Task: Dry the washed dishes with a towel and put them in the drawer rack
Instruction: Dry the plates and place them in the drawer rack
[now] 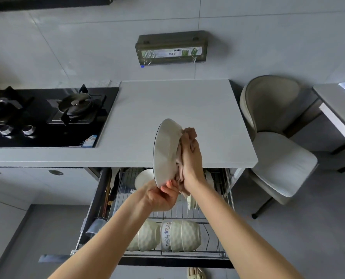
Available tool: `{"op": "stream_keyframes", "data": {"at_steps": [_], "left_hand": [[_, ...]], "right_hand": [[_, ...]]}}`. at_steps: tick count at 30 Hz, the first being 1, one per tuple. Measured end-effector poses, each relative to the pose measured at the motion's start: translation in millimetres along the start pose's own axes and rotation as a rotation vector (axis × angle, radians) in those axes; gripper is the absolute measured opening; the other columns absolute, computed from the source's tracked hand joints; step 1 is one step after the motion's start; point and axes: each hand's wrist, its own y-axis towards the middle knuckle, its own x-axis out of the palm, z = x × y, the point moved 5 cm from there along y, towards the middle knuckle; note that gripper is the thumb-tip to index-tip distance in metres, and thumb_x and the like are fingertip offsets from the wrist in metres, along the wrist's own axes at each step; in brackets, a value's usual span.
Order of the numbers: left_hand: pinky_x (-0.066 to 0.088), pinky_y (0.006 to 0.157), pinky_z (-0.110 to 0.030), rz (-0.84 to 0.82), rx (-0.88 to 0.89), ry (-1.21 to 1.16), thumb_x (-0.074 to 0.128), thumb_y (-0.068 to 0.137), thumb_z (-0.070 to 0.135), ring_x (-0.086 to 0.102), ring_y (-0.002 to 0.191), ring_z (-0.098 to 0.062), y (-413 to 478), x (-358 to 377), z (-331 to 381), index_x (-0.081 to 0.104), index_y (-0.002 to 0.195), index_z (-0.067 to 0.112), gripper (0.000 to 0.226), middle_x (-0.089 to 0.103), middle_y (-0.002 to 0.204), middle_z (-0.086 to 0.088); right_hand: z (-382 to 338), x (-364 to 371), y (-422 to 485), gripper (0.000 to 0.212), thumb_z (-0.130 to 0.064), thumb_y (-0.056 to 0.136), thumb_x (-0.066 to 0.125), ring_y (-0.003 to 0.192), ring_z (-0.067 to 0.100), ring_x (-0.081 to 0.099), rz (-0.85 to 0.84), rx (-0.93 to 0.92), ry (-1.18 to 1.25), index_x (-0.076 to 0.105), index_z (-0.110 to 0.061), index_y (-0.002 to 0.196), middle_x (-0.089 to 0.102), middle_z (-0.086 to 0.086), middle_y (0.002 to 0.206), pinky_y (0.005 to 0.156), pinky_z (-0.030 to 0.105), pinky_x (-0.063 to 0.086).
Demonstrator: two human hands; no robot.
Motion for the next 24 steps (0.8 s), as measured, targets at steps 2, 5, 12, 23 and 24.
{"op": "stream_keyframes", "data": {"at_steps": [2, 5, 12, 23, 24], "left_hand": [[0.028, 0.020, -0.016, 0.048, 0.103, 0.069, 0.045, 0.069, -0.001, 0.044, 0.022, -0.018, -8.3, 3.3, 4.5, 0.054, 0.051, -0.005, 0.020, 0.051, 0.040, -0.015], [0.029, 0.023, -0.014, 0.055, 0.203, 0.206, 0.040, 0.069, -0.002, 0.040, 0.021, -0.014, -24.4, 16.3, 12.9, 0.054, 0.044, -0.004, 0.029, 0.048, 0.038, -0.011], [0.037, 0.027, -0.014, 0.109, 0.493, 0.478, 0.044, 0.094, 0.003, 0.050, 0.029, -0.013, -41.1, 25.5, 46.9, 0.062, 0.056, -0.004, 0.042, 0.057, 0.047, -0.008], [0.050, 0.058, -0.029, 0.366, 1.113, 0.814, 0.039, 0.099, 0.019, 0.054, 0.070, -0.018, -80.6, 4.1, 72.2, 0.050, 0.082, 0.019, 0.020, 0.055, 0.085, -0.007], [0.050, 0.054, -0.028, 0.345, 1.093, 0.815, 0.039, 0.100, 0.024, 0.055, 0.071, -0.019, -78.9, 3.1, 70.2, 0.052, 0.089, 0.017, 0.019, 0.056, 0.087, -0.007]], "right_hand": [[-21.1, -1.7, -8.9, 0.033, -0.048, 0.097, 0.041, 0.038, 0.006, 0.043, 0.036, -0.066, 0.107, 0.053, -0.024, 0.117, 0.048, -0.009, 0.052, 0.039, 0.023, 0.035], [-44.1, -6.6, -9.6, 0.037, -0.054, 0.094, 0.040, 0.092, 0.019, 0.063, 0.115, -0.131, 0.325, 0.049, -0.042, 0.128, 0.066, 0.002, 0.107, 0.083, 0.047, 0.051], [-75.6, -28.1, -20.5, 0.030, -0.006, 0.091, 0.054, 0.132, 0.027, 0.045, 0.195, -0.597, 0.042, 0.060, -0.005, 0.120, 0.048, 0.021, 0.139, 0.109, 0.032, 0.037], [-79.2, -38.5, 3.4, 0.042, -0.041, 0.093, 0.052, 0.123, 0.024, 0.051, -0.091, -0.304, -0.196, 0.053, -0.013, 0.124, 0.048, 0.013, 0.140, 0.105, 0.032, 0.040], [-61.0, -22.3, -1.1, 0.060, -0.059, 0.088, 0.044, 0.137, 0.031, 0.034, -0.250, -0.301, -0.506, 0.048, -0.017, 0.130, 0.030, 0.017, 0.153, 0.115, 0.039, 0.026]]}}
